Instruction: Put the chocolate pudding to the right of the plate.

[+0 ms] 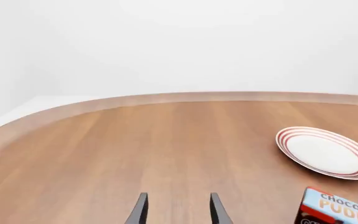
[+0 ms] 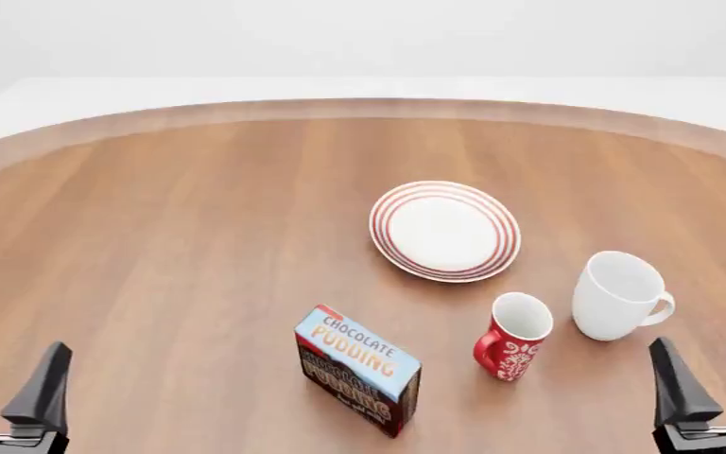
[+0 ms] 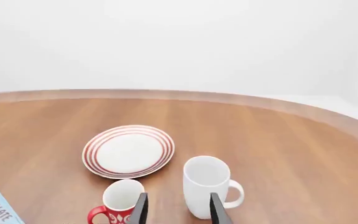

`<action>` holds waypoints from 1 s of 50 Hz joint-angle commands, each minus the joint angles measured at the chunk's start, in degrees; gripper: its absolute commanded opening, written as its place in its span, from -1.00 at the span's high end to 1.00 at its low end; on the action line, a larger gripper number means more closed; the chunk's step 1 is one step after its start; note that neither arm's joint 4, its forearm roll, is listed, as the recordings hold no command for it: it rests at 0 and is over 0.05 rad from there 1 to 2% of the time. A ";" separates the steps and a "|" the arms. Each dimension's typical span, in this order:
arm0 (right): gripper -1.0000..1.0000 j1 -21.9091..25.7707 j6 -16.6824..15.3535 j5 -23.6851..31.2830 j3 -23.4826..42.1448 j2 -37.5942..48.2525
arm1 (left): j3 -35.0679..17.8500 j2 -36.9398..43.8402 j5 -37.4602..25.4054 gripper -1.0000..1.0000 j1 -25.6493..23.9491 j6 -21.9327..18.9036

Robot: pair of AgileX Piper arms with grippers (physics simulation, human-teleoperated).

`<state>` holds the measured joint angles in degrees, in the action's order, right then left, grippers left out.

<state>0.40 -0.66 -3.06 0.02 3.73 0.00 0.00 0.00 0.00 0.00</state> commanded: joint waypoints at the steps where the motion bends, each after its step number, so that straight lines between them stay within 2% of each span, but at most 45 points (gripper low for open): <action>1: -1.00 0.27 -1.23 -4.61 -0.01 5.41 | 0.00 0.00 0.00 -1.00 0.00 0.00; 9: -1.00 -0.42 -2.70 -7.40 0.03 8.87 | 0.00 0.00 0.00 -1.00 0.00 0.00; 11: -1.00 -0.31 -3.98 -6.37 0.34 7.84 | 0.00 0.00 0.00 -1.00 0.00 0.00; 12: -1.00 1.21 -4.14 -3.76 1.55 4.81 | 0.00 0.00 0.00 -1.00 0.00 0.00; 14: -1.00 1.98 -5.63 -3.03 3.06 5.81 | 0.00 0.00 0.00 -1.00 0.00 0.00; 16: -1.00 2.68 -5.77 -2.46 4.47 5.97 | 0.00 0.00 0.00 -1.00 0.00 0.00; 22: -1.00 8.54 -10.21 -1.21 19.85 15.43 | 0.00 0.00 0.00 -1.00 0.00 0.00; 23: -1.00 8.54 -10.21 -1.20 19.87 15.45 | 0.00 0.00 0.00 -1.00 0.00 0.00; 25: -1.00 10.79 -11.73 -0.16 25.06 18.93 | 0.00 0.00 0.00 -1.00 0.00 0.00; 26: -1.00 13.16 -13.45 0.79 30.45 22.09 | 0.00 0.00 0.00 -1.00 0.00 0.00; 28: -1.00 13.62 -13.42 1.25 32.05 23.09 | 0.00 0.00 0.00 -1.00 0.00 0.00; 29: -1.00 15.78 -14.14 1.99 36.08 25.77 | 0.00 0.00 0.00 -1.00 0.00 0.00; 30: -1.00 15.78 -14.14 2.01 36.13 25.80 | 0.00 0.00 0.00 -1.00 0.00 0.00; 31: -1.00 16.45 -15.65 2.07 38.37 27.61 | 0.00 0.00 0.00 -1.00 0.00 0.00; 34: -1.00 19.35 -16.95 3.12 43.69 31.74 | 0.00 0.00 0.00 -1.00 0.00 0.00; 36: -1.00 19.90 -16.80 3.36 44.82 32.49 | 0.00 0.00 0.00 -1.00 0.00 0.00; 37: -1.00 22.84 -18.44 3.45 48.65 36.61 | 0.00 0.00 0.00 -1.00 0.00 0.00; 45: -1.00 28.92 -19.57 4.14 53.31 42.77 | 0.00 0.00 0.00 -1.00 0.00 0.00; 50: -1.00 30.33 -19.85 5.38 54.61 43.45 | 0.00 0.00 0.00 -1.00 0.00 0.00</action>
<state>24.80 -18.36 0.36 47.26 40.71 0.00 0.00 0.00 0.00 0.00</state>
